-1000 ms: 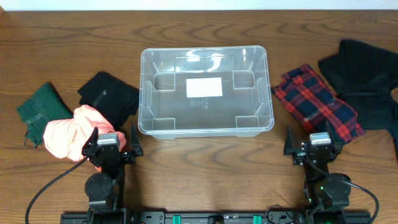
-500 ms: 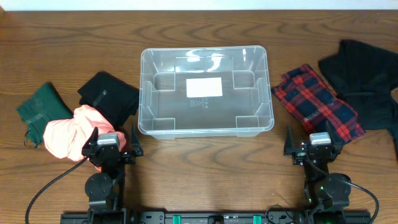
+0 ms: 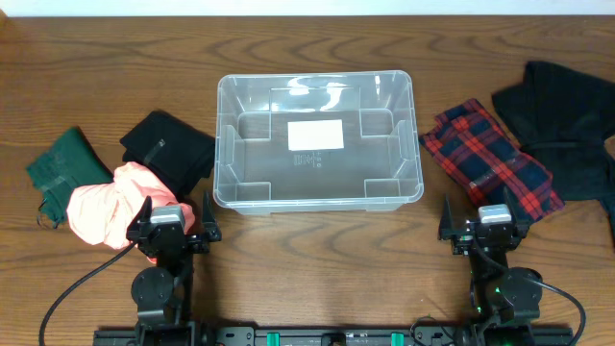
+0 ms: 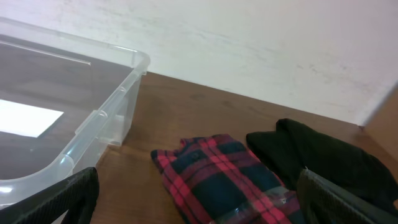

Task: Pack container
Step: 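Move the right gripper toward the red plaid shirt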

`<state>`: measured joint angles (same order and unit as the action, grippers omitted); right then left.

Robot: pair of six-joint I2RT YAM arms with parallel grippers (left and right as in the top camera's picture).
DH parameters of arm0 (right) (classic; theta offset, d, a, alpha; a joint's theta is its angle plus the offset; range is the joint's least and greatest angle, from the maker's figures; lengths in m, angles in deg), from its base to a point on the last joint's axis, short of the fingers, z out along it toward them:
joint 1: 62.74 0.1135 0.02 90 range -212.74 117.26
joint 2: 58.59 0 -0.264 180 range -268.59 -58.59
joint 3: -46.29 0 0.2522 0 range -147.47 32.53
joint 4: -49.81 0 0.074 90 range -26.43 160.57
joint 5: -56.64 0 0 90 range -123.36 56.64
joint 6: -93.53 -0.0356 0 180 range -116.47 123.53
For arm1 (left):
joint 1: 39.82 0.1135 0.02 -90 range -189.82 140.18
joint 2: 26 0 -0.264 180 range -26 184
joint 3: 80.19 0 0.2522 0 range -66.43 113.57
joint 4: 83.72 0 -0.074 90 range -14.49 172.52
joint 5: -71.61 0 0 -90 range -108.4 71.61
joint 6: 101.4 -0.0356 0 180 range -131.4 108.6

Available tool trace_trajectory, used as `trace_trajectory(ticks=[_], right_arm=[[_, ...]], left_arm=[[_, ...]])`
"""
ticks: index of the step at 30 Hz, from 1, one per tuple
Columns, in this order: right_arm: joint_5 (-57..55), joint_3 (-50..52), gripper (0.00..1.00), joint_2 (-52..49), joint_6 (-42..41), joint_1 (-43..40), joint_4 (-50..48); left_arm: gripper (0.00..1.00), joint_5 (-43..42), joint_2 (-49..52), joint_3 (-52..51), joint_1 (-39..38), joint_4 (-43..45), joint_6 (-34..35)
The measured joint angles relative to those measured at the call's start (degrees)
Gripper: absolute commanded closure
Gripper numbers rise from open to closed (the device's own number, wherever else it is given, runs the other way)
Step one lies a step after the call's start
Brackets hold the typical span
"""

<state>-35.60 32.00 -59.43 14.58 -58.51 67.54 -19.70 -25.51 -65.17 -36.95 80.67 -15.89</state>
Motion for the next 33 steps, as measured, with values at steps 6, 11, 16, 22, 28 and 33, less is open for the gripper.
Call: trace_trajectory(ticks=[6,11,16,22,28,33], right_arm=[[0.0,0.0,0.01,0.0,0.0,0.0,0.0],[0.0,0.0,0.01,0.0,0.0,0.0,0.0],[0.0,0.0,0.01,0.0,0.0,0.0,-0.1],[0.2,0.0,0.01,0.0,-2.3,0.0,-0.3],[0.0,-0.5,0.01,-0.2,-4.6,0.0,0.0],[-1.1,-8.0,0.01,-5.6,-6.0,0.0,3.3]], left_arm=[[0.02,0.0,0.0,0.0,0.0,0.0,0.0],[0.02,0.0,0.0,0.0,0.0,0.0,0.0],[0.02,0.0,0.0,0.0,0.0,0.0,0.0],[0.02,0.0,0.0,0.0,0.0,0.0,0.1],[0.02,0.0,0.1,1.4,0.0,-2.9,4.4],[0.02,-0.9,5.0,7.9,0.0,-8.8,6.3]])
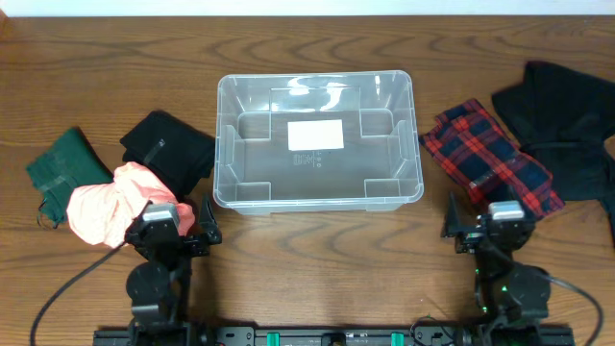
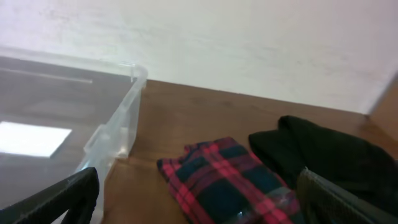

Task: Pack container
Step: 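Move the right gripper toward the red plaid shirt, then grasp the red plaid shirt with the right gripper and lift it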

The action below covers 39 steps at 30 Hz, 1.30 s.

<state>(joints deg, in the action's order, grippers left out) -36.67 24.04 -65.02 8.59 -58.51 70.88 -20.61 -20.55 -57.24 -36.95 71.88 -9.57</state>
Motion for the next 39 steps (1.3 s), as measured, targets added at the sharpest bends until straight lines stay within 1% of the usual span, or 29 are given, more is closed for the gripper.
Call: trace_trajectory(ticks=[3,6,10,13,14,15,18,22,28,32,36,39], right_arm=[[-1.2,-7.8,0.01,-6.5,-1.3,0.0,2.9],[-1.7,-17.1,0.01,-15.2,-2.1,0.0,8.3],[-2.3,-30.4,0.01,-29.2,-2.6,0.0,21.7],[-3.3,-40.3,0.01,-40.9,-2.8,-0.2,32.2],[-3.6,-42.1,0.01,-43.1,-2.8,-0.3,34.5],[-4.0,-45.9,0.01,-48.5,-2.7,-0.4,39.1],[-4.5,-51.5,0.01,-57.9,-2.5,-0.5,44.5],[-4.7,-53.8,0.01,-65.5,-1.4,-0.6,45.2],[-12.0,-54.1,0.01,-76.4,0.5,-0.6,47.2],[-14.4,-54.1,0.01,-84.2,1.7,-0.6,47.3],[-16.2,-54.1,0.01,-90.7,2.1,-0.5,46.6],[-19.1,-54.1,0.01,-94.2,2.2,-0.4,44.3]], left_arm=[[0.02,-0.6,6.4,8.4,0.0,-4.5,0.5],[0.02,-0.8,14.0,17.6,0.0,-9.9,1.0],[0.02,-0.9,25.2,29.1,0.0,-21.0,2.7],[0.02,-0.8,32.5,35.3,0.0,-28.2,4.4],[0.02,-0.9,34.3,36.7,0.0,-29.7,4.6],[0.02,-0.9,36.2,38.0,0.0,-31.2,4.9],[0.02,-1.0,40.1,39.9,0.0,-33.6,5.7],[0.02,-1.4,41.7,40.1,0.0,-34.6,5.9],[0.02,-1.6,41.7,40.1,0.0,-34.6,5.9],[0.02,-1.7,41.7,40.1,0.0,-34.2,5.9],[0.02,-1.7,41.7,40.1,0.0,-34.1,5.9],[0.02,-1.7,41.7,40.1,0.0,-34.0,5.9]])
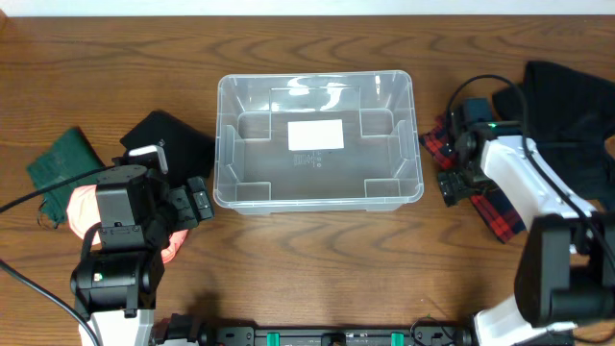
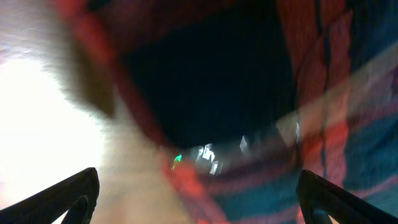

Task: Pack container
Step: 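Grasp the red plaid shirt with the right gripper and lift it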

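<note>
The clear plastic container point(image 1: 317, 197) stands at the middle of the table with only a white label inside. My right gripper point(image 1: 459, 165) is down on the red plaid cloth point(image 1: 498, 208) just right of the container. In the right wrist view the plaid cloth point(image 2: 323, 74) fills the blurred frame, and the right gripper point(image 2: 199, 202) is open with its fingers point(image 2: 71, 196) wide apart. My left arm point(image 1: 123, 207) hangs over the pink cloth point(image 1: 79, 204) left of the container. The left gripper's jaws are hidden under the arm.
A black cloth point(image 1: 171, 140) and a green cloth point(image 1: 56, 163) lie at the left by the pink one. A larger black garment point(image 1: 567, 96) lies at the far right. Cables trail from both arms along the front edge.
The right arm has gone from its rest at the front edge up to the plaid cloth, with the gripper pressed close to it. The left arm has risen and moved left over the pink cloth.
Both arms rested at the front edge with the right gripper open and facing the container and the plaid cloth. A moment later they had barely shifted. Now the right gripper is on the plaid cloth and the left arm is over the pink cloth.
</note>
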`<state>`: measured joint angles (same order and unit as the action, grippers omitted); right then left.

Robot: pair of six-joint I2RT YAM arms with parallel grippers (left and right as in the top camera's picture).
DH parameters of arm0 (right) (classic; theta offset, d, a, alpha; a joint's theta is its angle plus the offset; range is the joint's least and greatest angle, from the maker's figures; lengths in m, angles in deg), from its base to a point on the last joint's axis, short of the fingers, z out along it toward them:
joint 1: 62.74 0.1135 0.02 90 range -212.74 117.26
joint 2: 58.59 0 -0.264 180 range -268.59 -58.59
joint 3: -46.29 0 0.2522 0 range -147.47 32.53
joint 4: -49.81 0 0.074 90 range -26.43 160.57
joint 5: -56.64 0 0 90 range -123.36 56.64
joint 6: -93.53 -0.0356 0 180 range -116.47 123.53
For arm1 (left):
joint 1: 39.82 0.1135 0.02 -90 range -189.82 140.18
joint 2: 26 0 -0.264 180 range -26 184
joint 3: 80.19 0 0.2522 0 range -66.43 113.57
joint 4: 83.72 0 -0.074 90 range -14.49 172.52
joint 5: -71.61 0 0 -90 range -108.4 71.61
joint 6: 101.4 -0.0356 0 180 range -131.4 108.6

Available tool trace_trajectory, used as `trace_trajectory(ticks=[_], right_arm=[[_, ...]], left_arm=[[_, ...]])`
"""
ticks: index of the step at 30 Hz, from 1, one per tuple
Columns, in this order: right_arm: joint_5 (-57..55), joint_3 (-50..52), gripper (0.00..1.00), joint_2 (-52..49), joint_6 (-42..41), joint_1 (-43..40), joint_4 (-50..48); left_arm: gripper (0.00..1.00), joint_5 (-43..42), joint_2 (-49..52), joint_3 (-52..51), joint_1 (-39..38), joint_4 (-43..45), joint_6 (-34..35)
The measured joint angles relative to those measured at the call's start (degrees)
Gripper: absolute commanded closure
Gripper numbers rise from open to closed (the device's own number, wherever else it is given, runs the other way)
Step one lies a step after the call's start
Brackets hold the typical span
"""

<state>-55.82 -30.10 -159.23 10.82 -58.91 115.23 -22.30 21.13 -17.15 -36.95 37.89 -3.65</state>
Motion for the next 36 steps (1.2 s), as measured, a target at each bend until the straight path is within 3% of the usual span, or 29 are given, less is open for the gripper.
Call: trace_trajectory(ticks=[4,7,12,16,26,30,36], right_arm=[[-4.3,0.0,0.02,-4.3,-0.4,0.0,-4.4],[-6.4,-0.3,0.13,-6.1,-0.6,0.0,-6.2],[-9.4,-1.0,0.51,-8.2,-2.8,0.0,-6.8],[-11.1,-1.4,0.7,-8.3,-5.1,0.3,-6.5],[-8.2,-1.4,0.79,-3.4,-7.1,1.9,-6.6],[-7.0,-2.3,0.83,6.9,-6.9,4.6,-7.5],[-6.0,-8.0,0.85,21.7,0.1,11.5,-19.5]], left_arm=[[0.02,0.0,0.0,0.0,0.0,0.0,0.0],[0.02,0.0,0.0,0.0,0.0,0.0,0.0],[0.02,0.0,0.0,0.0,0.0,0.0,0.0],[0.02,0.0,0.0,0.0,0.0,0.0,0.0],[0.02,0.0,0.0,0.0,0.0,0.0,0.0],[0.02,0.0,0.0,0.0,0.0,0.0,0.0],[0.02,0.0,0.0,0.0,0.0,0.0,0.0]])
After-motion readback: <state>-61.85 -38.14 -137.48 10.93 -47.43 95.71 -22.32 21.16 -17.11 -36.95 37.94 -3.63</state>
